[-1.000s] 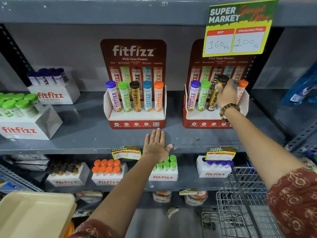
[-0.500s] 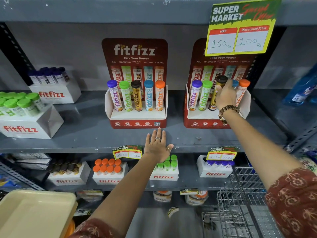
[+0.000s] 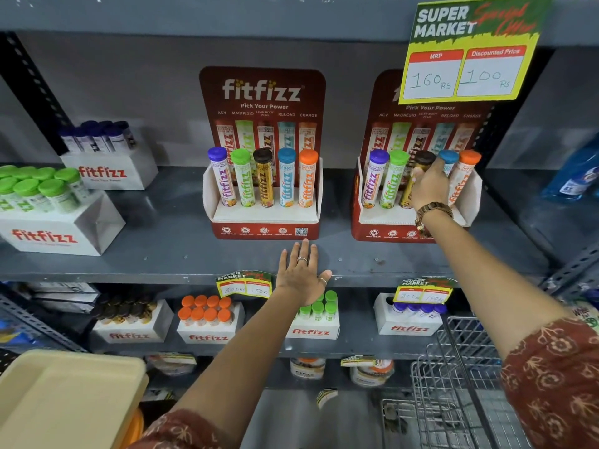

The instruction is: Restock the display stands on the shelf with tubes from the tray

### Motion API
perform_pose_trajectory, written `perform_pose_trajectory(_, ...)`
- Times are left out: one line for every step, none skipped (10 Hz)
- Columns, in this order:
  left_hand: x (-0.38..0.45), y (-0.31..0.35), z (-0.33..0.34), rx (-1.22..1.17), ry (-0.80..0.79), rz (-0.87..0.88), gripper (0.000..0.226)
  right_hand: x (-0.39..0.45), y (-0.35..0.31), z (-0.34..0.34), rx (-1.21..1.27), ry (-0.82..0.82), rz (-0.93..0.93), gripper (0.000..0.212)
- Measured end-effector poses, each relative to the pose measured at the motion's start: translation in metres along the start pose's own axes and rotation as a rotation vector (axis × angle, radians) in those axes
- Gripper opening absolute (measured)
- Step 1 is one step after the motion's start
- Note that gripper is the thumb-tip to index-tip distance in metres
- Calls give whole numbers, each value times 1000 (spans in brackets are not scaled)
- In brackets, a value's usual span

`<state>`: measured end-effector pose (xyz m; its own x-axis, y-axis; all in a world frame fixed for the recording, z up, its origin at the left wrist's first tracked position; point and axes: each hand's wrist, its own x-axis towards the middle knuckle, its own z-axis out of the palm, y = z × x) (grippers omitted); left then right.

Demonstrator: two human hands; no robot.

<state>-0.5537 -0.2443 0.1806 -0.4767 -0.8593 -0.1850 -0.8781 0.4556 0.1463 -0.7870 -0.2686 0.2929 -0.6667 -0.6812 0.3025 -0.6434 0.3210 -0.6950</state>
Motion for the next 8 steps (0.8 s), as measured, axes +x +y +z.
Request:
perform_pose_trajectory(0, 0, 0, -1, 0, 0, 66, 1, 2, 0, -21, -13, -6, 38)
perform_pose_trajectory(0, 0, 1, -2, 2, 0, 66, 0, 0, -2, -43, -4, -2, 40)
perform_pose_trajectory(0, 0, 2, -5, 7, 0, 66, -8, -6, -8, -117, 83, -39, 41)
perform_pose_trajectory(0, 0, 1, -12, 11, 7, 66, -17, -11, -15, -172, 129, -100, 38)
perform_pose_trajectory(0, -2, 0, -37, -27, 0, 67, -36, -19, -19, -287, 120, -212, 29)
perform_pose_trajectory(-1, -2, -9, -98, -79, 2, 66, -46, -23, -19, -365, 81, -289, 24)
perform_pose_trajectory(-13, 0, -46, -282, 196, 60, 53, -70, -39, -17, -344, 59, -404, 22)
perform_pose_trajectory(-22, -2, -68, -326, 522, 114, 39, -84, -48, -12, -308, 120, -511, 24)
